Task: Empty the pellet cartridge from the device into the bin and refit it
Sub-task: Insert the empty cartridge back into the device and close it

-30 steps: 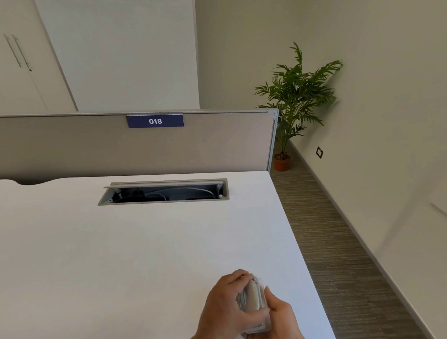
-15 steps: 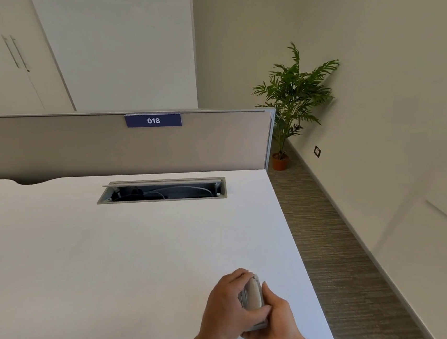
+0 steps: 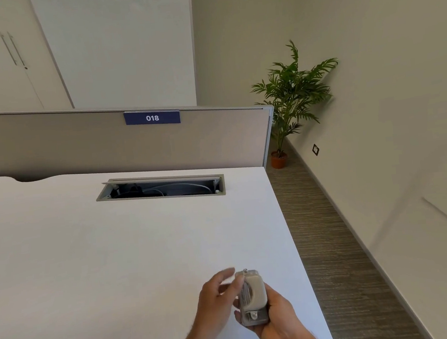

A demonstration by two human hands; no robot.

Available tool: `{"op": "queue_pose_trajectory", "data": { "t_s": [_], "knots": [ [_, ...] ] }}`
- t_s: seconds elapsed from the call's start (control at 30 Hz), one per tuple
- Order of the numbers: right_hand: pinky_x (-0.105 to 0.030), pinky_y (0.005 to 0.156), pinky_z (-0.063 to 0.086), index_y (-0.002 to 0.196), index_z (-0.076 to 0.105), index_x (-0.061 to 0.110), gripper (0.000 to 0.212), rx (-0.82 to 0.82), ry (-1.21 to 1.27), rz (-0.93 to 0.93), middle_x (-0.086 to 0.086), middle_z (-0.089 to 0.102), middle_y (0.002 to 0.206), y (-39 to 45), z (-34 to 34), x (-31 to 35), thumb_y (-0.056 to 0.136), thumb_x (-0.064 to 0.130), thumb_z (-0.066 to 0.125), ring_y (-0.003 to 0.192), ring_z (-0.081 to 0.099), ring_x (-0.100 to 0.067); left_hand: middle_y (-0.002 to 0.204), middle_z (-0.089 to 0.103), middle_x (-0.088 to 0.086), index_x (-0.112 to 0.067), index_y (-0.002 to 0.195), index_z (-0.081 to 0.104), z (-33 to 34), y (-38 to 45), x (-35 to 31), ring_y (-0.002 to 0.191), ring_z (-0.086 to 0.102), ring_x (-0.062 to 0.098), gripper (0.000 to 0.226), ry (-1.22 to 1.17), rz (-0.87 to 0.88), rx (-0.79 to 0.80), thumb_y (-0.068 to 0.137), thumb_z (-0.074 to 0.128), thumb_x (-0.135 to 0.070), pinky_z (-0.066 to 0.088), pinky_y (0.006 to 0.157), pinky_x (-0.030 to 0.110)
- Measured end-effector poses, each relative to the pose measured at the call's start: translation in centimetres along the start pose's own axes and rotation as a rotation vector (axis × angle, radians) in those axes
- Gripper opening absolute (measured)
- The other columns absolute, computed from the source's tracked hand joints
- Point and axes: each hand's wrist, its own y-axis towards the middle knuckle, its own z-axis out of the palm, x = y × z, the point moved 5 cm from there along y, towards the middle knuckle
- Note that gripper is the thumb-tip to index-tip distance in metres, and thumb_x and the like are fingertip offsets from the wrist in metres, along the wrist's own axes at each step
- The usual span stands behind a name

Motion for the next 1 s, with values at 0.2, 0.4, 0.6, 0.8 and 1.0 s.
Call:
{"op": "queue_pose_trajectory", "data": {
  "t_s": [0.2, 0.4, 0.6, 0.8, 1.0],
  "knots": [
    [-0.043, 0.064, 0.06, 0.111, 0.077, 0.004, 0.035, 0.021, -0.042, -0.035, -0.03, 0.075, 0.106, -0.8, 0.5, 0.5, 0.103, 0.017, 0.046, 0.083, 0.069, -0.039, 0.085, 0.08, 0.003, -0.021, 0.094, 0.083, 0.5, -0.8, -0.2, 0.068, 0.07, 0.011, 0.025, -0.252, -0.115, 0.005, 0.101, 0.059, -0.018, 0.059, 0.064, 0.028],
    [-0.042, 0.067, 0.059, 0.111, 0.077, 0.005, 0.036, 0.078, -0.175, -0.037, -0.03, 0.075, 0.114, -1.7, 1.1, 0.8, 0.102, 0.017, 0.045, 0.093, 0.074, -0.043, 0.077, 0.081, 0.001, -0.025, 0.08, 0.084, 0.2, -1.0, -1.2, 0.07, 0.077, 0.018, 0.026, -0.162, -0.107, -0.086, 0.095, 0.066, -0.014, 0.06, 0.054, 0.027],
    [-0.046, 0.072, 0.062, 0.108, 0.08, 0.015, 0.033, 0.081, -0.356, -0.051, -0.024, 0.078, 0.109, -1.9, 0.6, 1.6, 0.103, 0.021, 0.047, 0.084, 0.075, -0.033, 0.07, 0.079, 0.004, -0.024, 0.071, 0.083, -0.2, -0.7, -1.9, 0.058, 0.068, 0.011, 0.028, -0.103, -0.066, -0.116, 0.09, 0.069, -0.011, 0.058, 0.055, 0.025],
    [-0.046, 0.065, 0.063, 0.115, 0.073, 0.032, 0.045, -0.006, -0.675, -0.099, -0.019, 0.081, 0.099, -2.4, 0.1, 3.2, 0.099, 0.006, 0.039, 0.077, 0.077, -0.033, 0.073, 0.08, 0.006, -0.023, 0.076, 0.083, -0.5, -0.7, -2.3, 0.062, 0.073, 0.018, 0.026, -0.095, -0.071, -0.066, 0.093, 0.067, -0.012, 0.059, 0.056, 0.026],
    [-0.043, 0.062, 0.063, 0.118, 0.065, 0.021, 0.036, -0.048, -0.677, -0.137, -0.013, 0.083, 0.099, -2.1, 0.4, 3.8, 0.101, 0.001, 0.04, 0.087, 0.079, -0.038, 0.086, 0.08, 0.007, -0.019, 0.09, 0.08, 0.3, -1.3, -1.3, 0.077, 0.078, 0.025, 0.026, -0.232, -0.249, 0.042, 0.098, 0.055, -0.014, 0.064, 0.063, 0.037]
  ]
}}
